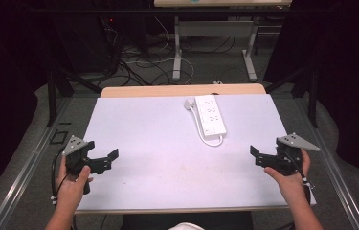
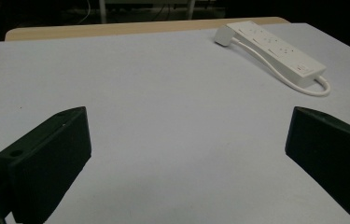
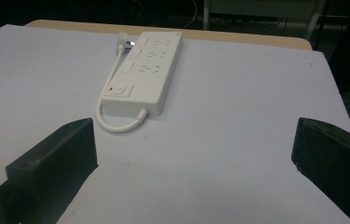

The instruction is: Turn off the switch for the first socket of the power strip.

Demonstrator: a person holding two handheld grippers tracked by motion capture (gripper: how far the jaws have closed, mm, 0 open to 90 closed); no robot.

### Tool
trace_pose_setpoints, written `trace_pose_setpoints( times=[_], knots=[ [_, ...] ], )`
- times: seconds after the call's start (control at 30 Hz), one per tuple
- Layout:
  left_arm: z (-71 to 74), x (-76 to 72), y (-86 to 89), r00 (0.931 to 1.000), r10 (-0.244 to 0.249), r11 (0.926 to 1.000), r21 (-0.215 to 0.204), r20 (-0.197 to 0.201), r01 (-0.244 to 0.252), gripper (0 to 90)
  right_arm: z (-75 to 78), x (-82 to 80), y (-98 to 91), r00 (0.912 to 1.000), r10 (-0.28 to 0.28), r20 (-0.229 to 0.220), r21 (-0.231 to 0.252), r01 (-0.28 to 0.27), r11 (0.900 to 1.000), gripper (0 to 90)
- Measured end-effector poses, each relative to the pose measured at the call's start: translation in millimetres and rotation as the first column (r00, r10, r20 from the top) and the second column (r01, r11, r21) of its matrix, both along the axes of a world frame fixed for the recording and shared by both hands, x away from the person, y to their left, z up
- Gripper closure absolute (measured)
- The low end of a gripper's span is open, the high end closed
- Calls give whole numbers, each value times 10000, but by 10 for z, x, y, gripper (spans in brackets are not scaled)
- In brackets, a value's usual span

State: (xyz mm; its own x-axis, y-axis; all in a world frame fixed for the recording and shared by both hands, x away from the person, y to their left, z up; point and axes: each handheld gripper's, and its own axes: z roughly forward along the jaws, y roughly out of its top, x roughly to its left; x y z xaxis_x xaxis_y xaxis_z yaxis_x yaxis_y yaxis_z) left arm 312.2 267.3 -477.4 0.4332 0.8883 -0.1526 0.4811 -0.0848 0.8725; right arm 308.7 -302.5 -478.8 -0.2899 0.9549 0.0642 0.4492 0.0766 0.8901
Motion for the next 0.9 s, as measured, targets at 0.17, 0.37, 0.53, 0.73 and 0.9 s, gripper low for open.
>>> trace_pose_setpoints(
  times=[0.17, 0.37, 0.53, 0.73, 0.9],
  knots=[
    [-1, -11, -24, 10000, -46, 10000, 84, 3, 46, 3, -30, 18, 54, 9998, 11, 190, -351, -5, 9994, 32],
    [6, -35, -19, 9999, -12, 10000, 96, -126, 14, 3, -42, 47, 127, 9997, 198, -122, -594, -205, 9980, 45],
    [17, -55, -15, 9997, 47, 9999, 133, -235, -44, 3, -12, 90, 206, 9990, 375, -248, -650, -391, 9971, 91],
    [38, -66, -6, 9998, 77, 9999, 97, -195, -76, 3, 86, 189, 303, 9969, 711, -324, -882, -737, 9934, 150],
    [37, -64, 0, 9997, 108, 9999, 36, -197, -107, 3, 192, 296, 330, 9928, 1108, -452, -670, -1137, 9913, 160]
  ],
)
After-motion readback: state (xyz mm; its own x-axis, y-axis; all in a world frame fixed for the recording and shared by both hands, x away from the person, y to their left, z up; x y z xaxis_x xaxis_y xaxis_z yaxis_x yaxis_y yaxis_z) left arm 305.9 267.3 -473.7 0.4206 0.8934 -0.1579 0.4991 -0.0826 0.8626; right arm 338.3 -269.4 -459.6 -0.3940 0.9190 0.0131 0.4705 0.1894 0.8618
